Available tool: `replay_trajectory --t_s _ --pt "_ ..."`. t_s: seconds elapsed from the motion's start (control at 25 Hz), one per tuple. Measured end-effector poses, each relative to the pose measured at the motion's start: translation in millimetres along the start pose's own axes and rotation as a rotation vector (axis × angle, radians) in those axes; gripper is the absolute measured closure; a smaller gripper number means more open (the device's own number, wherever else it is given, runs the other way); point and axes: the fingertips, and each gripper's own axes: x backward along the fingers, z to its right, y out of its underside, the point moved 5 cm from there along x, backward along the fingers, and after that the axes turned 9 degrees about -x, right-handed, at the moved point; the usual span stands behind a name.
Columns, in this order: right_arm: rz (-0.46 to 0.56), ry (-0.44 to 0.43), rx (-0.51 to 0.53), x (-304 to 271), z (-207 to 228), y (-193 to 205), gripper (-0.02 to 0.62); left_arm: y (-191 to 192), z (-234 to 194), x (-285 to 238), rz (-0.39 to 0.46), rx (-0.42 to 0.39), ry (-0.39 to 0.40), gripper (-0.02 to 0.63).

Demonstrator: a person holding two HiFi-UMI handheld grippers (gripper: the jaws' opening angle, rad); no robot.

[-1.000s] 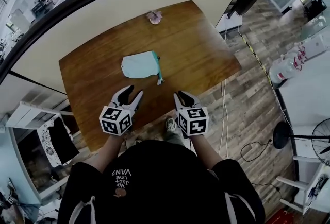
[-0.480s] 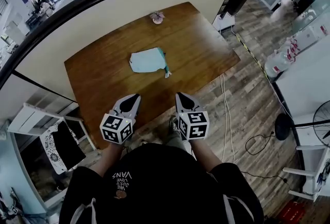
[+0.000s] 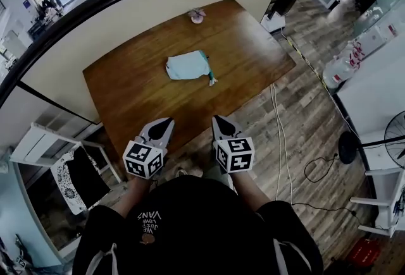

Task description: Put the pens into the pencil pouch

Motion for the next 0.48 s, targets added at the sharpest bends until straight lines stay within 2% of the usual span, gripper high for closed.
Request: replay_trajectory --t_s 0.48 --pt "-0.012 0.034 -0.003 13 -16 20 0.583 12 3 19 -0.003 -0.006 0.026 0.595"
